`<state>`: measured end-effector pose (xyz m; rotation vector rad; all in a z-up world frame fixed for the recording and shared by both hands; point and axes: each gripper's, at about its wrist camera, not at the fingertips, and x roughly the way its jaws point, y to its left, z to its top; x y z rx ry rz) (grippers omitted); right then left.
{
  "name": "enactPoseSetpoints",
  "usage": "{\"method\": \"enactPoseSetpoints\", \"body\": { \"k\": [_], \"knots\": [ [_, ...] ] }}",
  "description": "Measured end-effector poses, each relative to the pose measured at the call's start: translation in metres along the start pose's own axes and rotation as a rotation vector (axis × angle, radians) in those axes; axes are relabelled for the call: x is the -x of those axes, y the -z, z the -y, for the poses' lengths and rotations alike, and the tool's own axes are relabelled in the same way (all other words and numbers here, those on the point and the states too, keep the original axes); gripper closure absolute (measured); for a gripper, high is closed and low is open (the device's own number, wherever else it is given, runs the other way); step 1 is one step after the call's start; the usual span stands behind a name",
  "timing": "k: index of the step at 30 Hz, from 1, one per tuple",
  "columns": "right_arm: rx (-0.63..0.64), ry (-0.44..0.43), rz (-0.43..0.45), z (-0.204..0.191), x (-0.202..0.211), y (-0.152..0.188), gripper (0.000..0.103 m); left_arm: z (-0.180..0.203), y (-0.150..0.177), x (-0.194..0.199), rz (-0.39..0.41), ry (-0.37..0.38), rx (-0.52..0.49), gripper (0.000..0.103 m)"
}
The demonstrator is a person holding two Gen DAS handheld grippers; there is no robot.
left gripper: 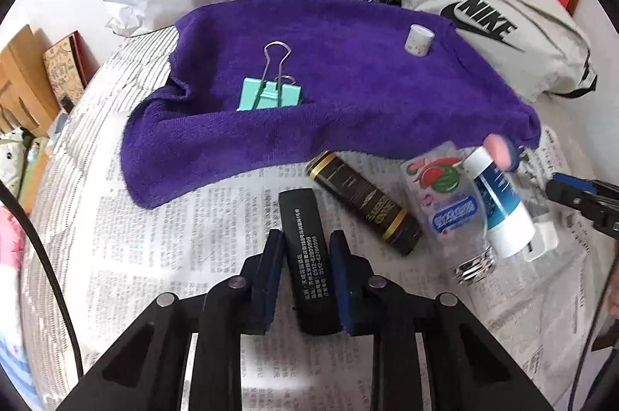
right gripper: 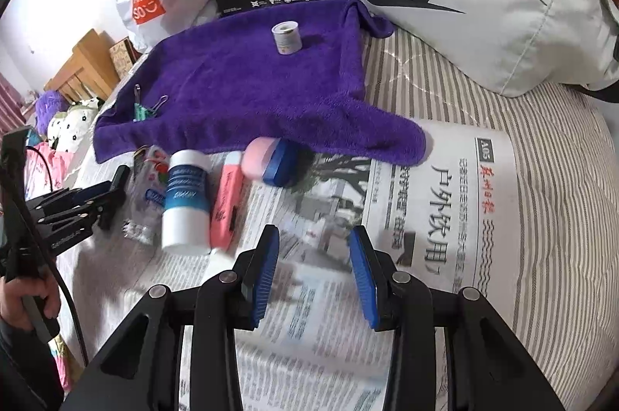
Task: Organize rigid objects
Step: 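Grasp the pink-and-blue round container with the right tool while the left tool holds the case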
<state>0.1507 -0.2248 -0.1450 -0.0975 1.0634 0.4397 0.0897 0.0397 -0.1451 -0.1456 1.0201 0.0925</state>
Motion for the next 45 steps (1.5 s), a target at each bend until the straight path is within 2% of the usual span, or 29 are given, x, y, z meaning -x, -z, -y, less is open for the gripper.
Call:
{"method": "enactPoseSetpoints", "body": {
  "k": [10,15,22,26,34,40,42,45],
  "knots": [
    [-0.084,-0.075,0.023,-0.031,-0.024,-0.032,0.065,0.006,-0.001,-0.002,-0.008,-0.028,-0.033,0.079],
    [-0.100,0.008,0.000,-0.038,-0.039,-0.042,0.065,0.005,0.000,-0.002,0.002,-0.026,-0.029,0.079],
    [-0.104,0.041,0.004,-0.040,-0.051,-0.047,0.064,0.004,0.001,-0.001,0.009,-0.025,-0.025,0.079],
    [-0.064,0.111,-0.024,-0.037,-0.052,-0.045,0.064,0.006,0.003,-0.002,0.017,-0.037,-0.029,0.079],
    [0.029,0.190,0.011,-0.051,-0.060,-0.044,0.064,0.006,0.004,-0.001,0.035,-0.031,-0.033,0.080],
    [-0.003,0.116,-0.005,-0.035,-0.044,-0.034,0.067,-0.005,0.007,0.005,0.030,0.024,-0.007,0.081],
    [0.000,0.111,-0.008,-0.031,-0.037,-0.029,0.067,-0.009,0.008,0.006,0.021,0.048,0.012,0.081],
    [-0.002,0.108,-0.006,-0.024,-0.028,-0.022,0.067,-0.015,0.007,0.009,0.014,0.045,0.029,0.081]
  ]
}}
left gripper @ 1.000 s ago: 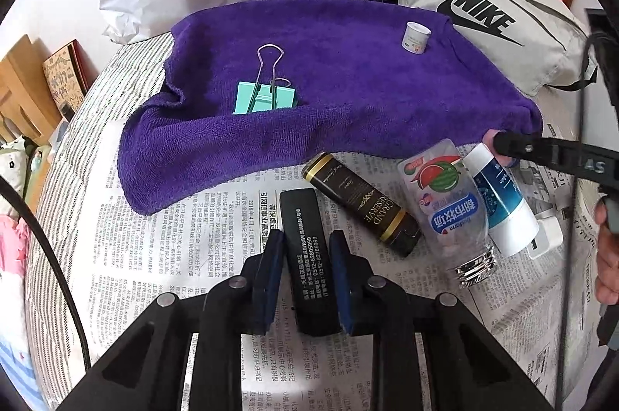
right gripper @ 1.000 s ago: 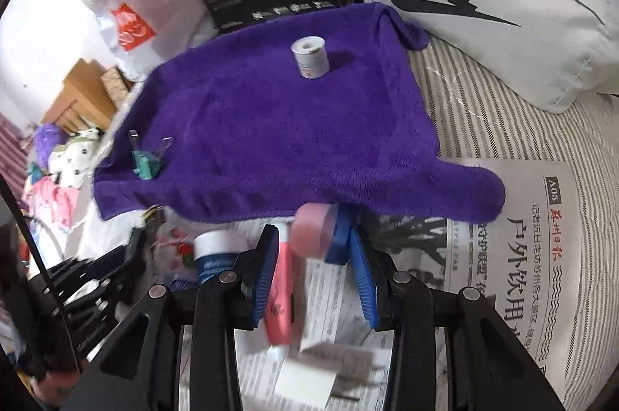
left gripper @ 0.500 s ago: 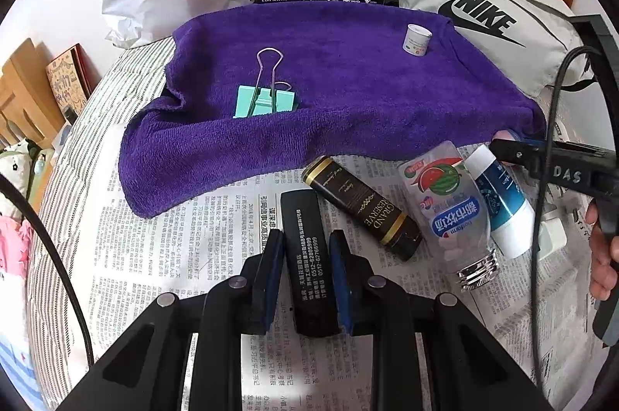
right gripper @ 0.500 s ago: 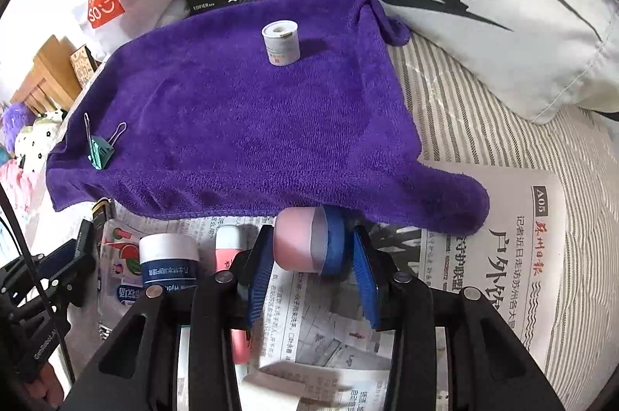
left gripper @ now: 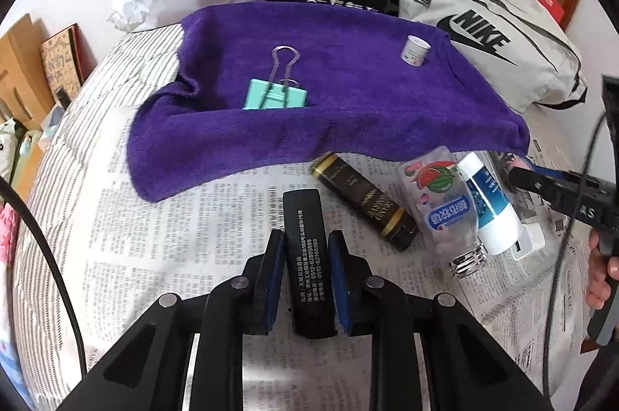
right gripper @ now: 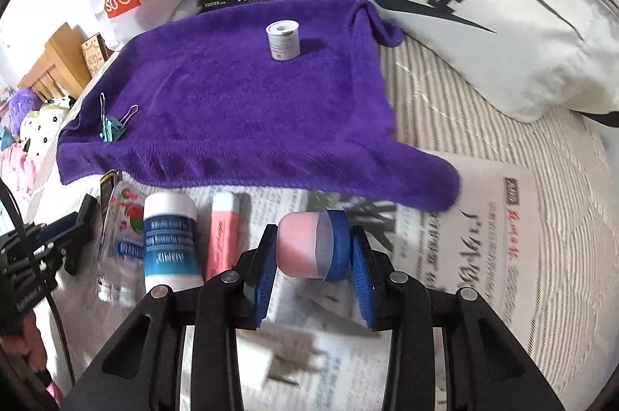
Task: Organize rigid objects
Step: 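Grasp the pink-and-blue round container with the right tool while the left tool holds the case, then carry the black case with the left tool and the container with the right tool onto the towel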
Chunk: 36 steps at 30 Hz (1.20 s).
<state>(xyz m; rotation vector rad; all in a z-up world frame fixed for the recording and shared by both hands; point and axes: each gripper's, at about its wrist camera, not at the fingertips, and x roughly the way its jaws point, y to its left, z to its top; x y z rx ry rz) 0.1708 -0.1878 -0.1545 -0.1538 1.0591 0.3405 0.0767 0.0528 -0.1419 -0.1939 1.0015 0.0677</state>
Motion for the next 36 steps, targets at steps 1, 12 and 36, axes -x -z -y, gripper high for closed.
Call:
{"method": "enactPoseSetpoints", "body": {
  "k": [1,12,36],
  "knots": [
    [-0.002,-0.006,0.002,0.003,0.003,0.002,0.067,-0.002,-0.001,0.002,0.000,0.009,0.009,0.081],
    [0.018,-0.067,0.027,0.014,0.021,-0.001,0.067,-0.004,-0.024,0.014,0.012,0.019,0.017,0.082],
    [0.047,-0.103,-0.009,0.003,0.012,0.004,0.067,-0.025,-0.017,0.028,0.038,0.111,0.093,0.086]
  ]
}}
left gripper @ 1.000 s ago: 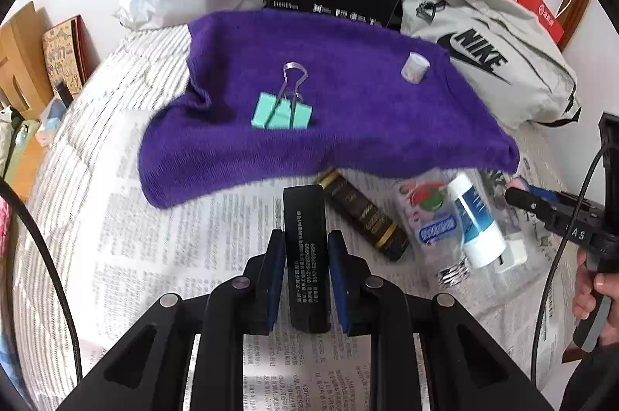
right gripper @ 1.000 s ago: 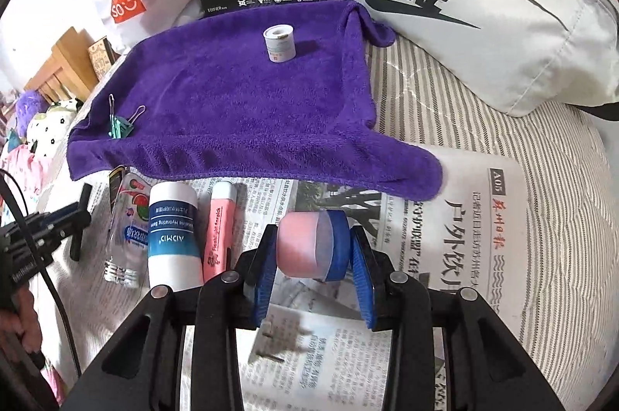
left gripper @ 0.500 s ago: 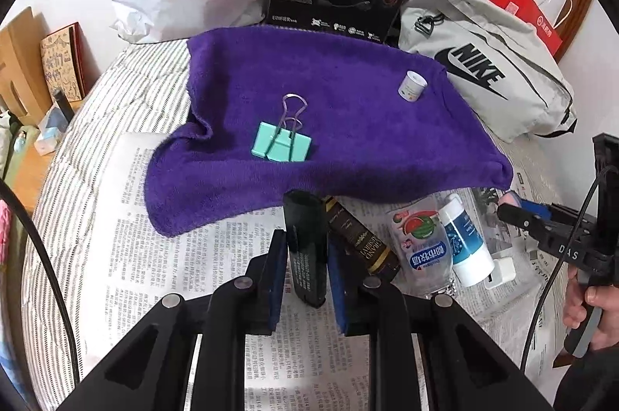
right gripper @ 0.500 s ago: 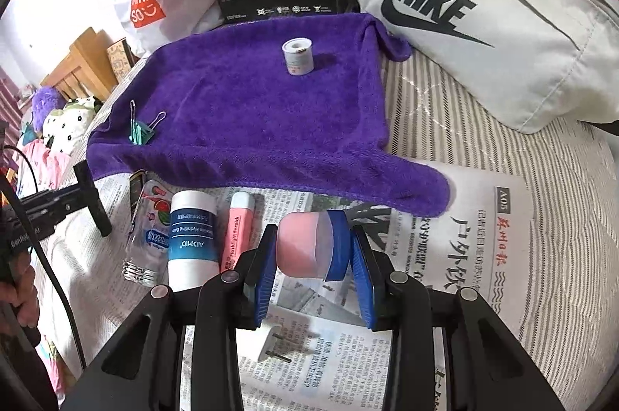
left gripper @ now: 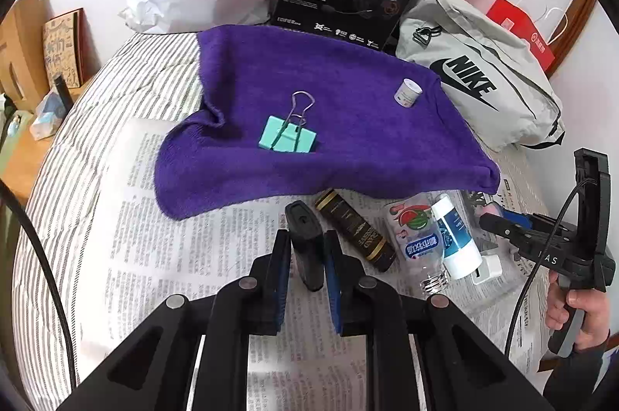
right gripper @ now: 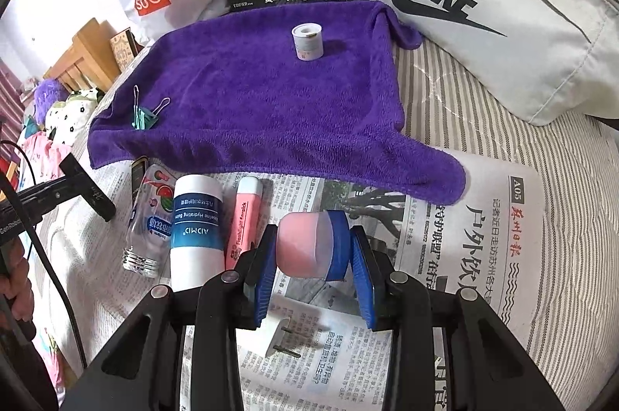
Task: Organize rigid objects
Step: 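Carry the black case with the left tool and the container with the right tool onto the towel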
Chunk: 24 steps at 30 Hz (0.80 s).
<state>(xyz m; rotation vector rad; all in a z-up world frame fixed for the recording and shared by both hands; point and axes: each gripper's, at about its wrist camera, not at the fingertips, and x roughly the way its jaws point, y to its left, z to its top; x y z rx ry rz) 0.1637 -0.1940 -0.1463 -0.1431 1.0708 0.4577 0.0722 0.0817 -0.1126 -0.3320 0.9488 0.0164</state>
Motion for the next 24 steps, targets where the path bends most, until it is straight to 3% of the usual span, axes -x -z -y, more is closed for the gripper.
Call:
{"method": "enactPoseSetpoints", "body": {
  "k": [16,24],
  "knots": [
    [0.024,-0.006,-0.016,-0.008,-0.001,0.006,0.067,-0.009,0.018,0.012,0.030,0.018,0.016,0.090],
    [0.020,-0.004,-0.014,-0.005,0.001,0.007,0.067,-0.011,0.012,0.021,0.056,0.025,0.013,0.091]
  ]
}}
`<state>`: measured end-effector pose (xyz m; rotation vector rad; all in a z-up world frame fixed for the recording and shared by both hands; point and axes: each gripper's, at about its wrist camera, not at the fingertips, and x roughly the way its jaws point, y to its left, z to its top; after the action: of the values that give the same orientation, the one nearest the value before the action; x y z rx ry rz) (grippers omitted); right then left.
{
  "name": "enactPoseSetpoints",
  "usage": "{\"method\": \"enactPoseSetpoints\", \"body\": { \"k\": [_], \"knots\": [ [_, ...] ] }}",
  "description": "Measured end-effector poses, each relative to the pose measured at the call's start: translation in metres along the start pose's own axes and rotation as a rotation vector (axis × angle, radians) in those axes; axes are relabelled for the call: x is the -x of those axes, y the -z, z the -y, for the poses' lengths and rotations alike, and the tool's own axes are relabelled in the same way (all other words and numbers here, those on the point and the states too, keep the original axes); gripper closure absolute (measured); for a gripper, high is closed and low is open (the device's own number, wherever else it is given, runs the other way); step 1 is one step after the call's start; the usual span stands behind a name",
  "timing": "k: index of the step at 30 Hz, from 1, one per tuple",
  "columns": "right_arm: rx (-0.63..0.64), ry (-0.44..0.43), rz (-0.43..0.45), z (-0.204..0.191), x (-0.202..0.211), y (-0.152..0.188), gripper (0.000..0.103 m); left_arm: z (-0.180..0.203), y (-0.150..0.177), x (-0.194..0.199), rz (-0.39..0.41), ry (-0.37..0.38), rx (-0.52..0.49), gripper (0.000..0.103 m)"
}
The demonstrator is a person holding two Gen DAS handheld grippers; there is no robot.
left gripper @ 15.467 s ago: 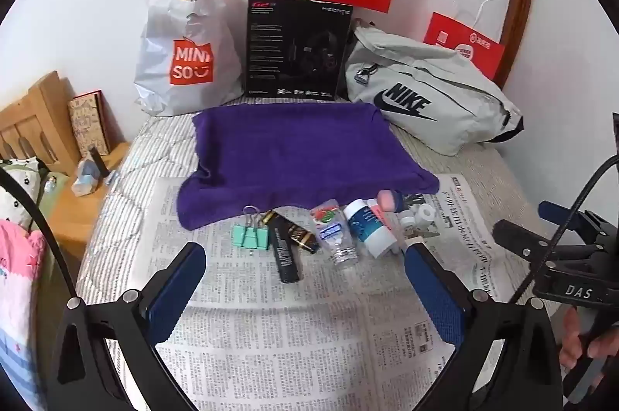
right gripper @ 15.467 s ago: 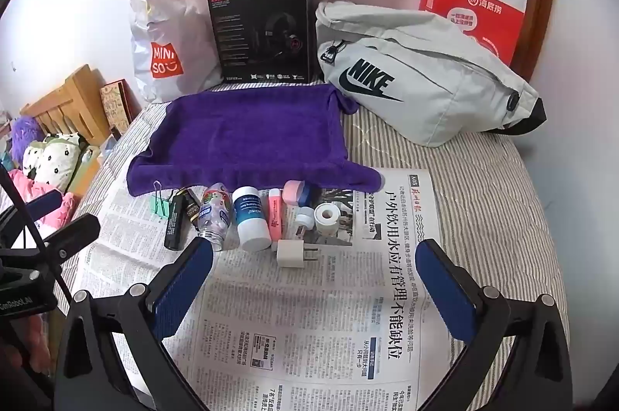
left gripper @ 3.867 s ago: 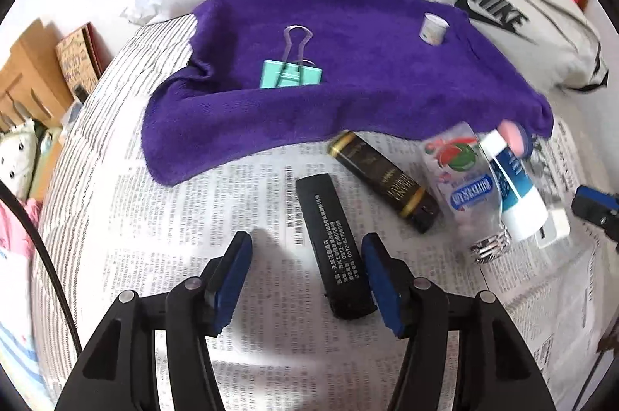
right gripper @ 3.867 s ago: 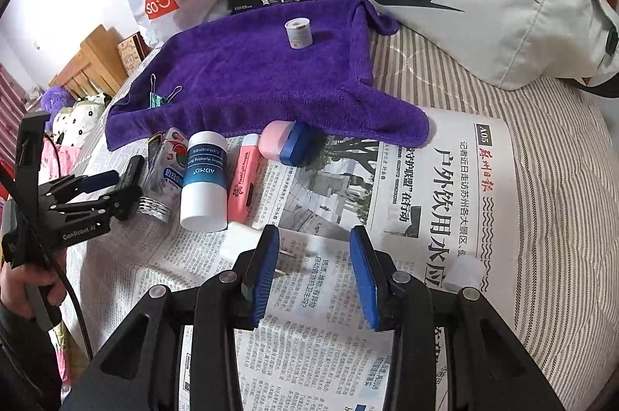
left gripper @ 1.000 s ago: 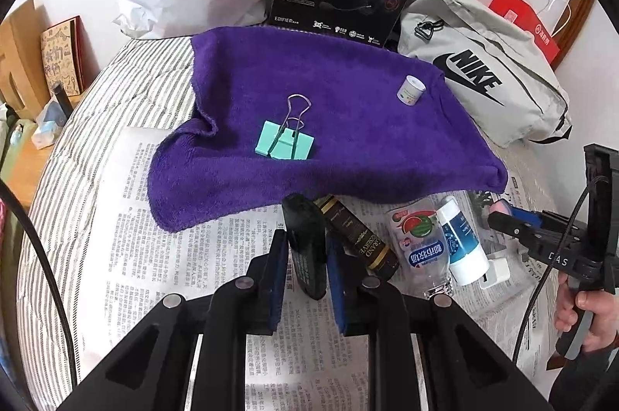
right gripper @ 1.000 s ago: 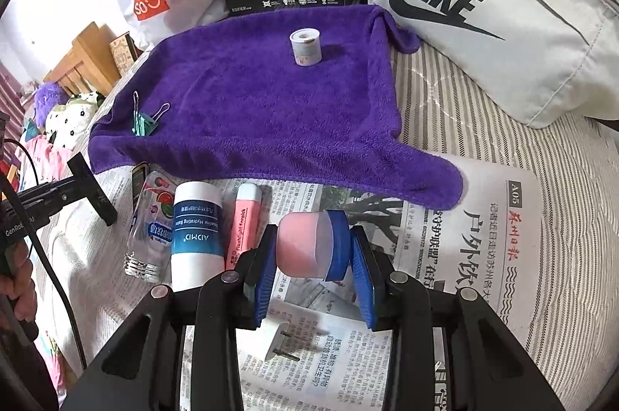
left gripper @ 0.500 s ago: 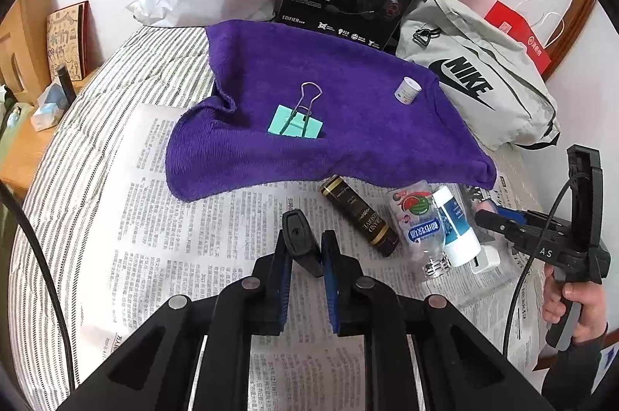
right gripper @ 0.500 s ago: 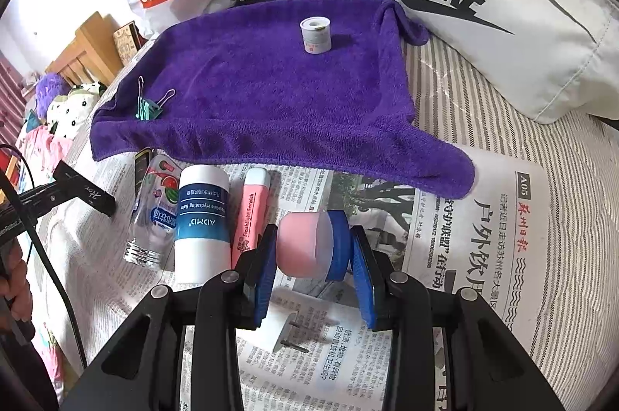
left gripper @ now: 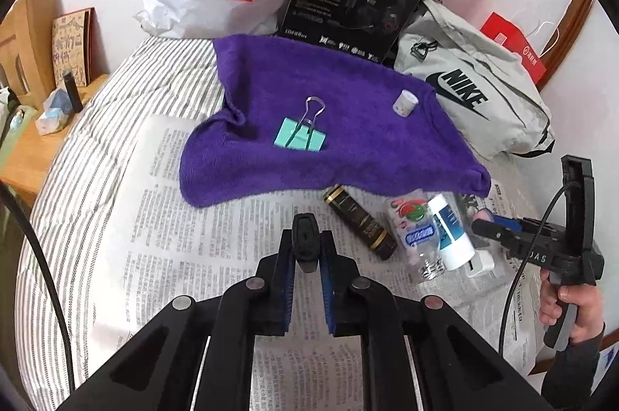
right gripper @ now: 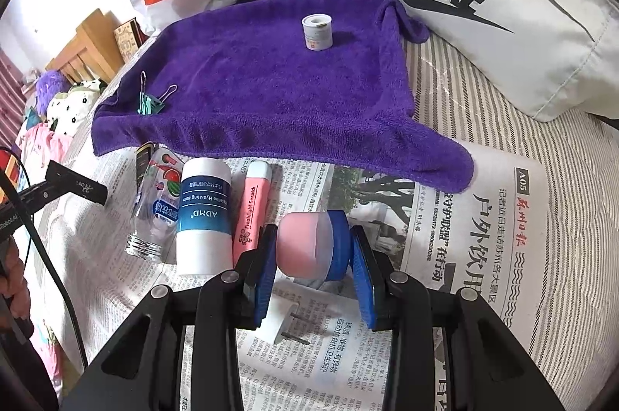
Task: Organize rigid objects
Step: 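Carry the black case with the left tool and the container with the right tool onto the towel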
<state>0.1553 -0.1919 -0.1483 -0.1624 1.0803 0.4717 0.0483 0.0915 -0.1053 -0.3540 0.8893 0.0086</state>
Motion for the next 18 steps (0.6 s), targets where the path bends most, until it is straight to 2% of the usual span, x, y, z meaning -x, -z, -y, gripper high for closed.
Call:
{"method": "enactPoseSetpoints", "body": {
  "k": [10,18],
  "knots": [
    [0.011,-0.013,0.018,-0.001,0.009,-0.004,0.067,0.019,-0.025,0.010,0.040,0.037,-0.047,0.091],
    [0.029,-0.029,0.055,0.000,0.018,-0.033,0.067,0.026,-0.064,0.004,0.069,0.047,-0.076,0.091]
  ]
}}
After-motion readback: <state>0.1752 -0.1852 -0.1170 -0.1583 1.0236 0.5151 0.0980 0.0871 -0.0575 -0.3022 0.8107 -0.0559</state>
